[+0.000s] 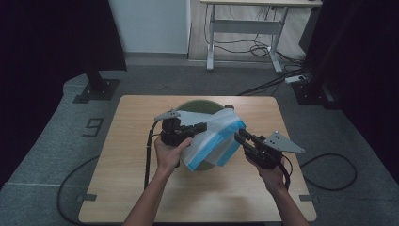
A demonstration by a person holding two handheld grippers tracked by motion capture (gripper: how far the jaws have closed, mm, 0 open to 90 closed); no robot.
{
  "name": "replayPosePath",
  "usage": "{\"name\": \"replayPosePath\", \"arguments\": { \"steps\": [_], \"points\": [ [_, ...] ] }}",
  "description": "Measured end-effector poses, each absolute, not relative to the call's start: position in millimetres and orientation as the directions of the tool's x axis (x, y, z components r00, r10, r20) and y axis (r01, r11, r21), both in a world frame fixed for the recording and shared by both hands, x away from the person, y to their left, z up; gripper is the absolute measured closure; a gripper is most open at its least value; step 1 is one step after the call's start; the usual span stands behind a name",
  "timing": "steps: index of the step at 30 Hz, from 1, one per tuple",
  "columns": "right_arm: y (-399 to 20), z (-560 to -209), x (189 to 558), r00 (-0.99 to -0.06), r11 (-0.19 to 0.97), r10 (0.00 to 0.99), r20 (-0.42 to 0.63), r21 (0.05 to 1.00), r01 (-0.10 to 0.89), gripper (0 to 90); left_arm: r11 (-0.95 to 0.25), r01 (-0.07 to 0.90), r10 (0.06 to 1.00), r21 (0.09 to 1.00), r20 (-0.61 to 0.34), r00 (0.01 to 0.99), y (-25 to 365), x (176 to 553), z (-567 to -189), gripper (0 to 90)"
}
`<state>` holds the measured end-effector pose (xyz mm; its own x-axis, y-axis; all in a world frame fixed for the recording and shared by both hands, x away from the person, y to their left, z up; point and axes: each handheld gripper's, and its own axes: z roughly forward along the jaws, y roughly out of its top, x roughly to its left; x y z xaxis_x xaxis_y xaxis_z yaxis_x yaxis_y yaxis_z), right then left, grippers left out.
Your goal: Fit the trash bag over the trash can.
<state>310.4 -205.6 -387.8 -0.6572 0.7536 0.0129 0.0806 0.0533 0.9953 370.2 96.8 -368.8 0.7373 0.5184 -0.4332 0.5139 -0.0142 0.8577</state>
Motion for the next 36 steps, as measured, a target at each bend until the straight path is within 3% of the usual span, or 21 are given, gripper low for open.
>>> {"name": "replayPosePath", "arguments": {
  "steps": [30, 34, 36],
  "points": [
    [-198, -383, 317, -0.652, 0.038, 0.758, 0.016, 0.997, 0.069, 69.7, -0.048, 0.517, 0.503, 0.855, -0.426, 0.752, 95, 368, -369, 89.6],
    [-193, -381, 318, -0.663, 0.035, 0.749, 0.023, 0.997, 0.074, 85.9, -0.048, 0.515, 0.508, 0.856, -0.423, 0.75, 93, 370, -371, 89.6],
    [-193, -381, 319, -0.664, 0.031, 0.747, 0.03, 0.996, 0.08, 88.7, -0.036, 0.508, 0.514, 0.86, -0.42, 0.748, 94, 370, -370, 89.6]
  ]
}}
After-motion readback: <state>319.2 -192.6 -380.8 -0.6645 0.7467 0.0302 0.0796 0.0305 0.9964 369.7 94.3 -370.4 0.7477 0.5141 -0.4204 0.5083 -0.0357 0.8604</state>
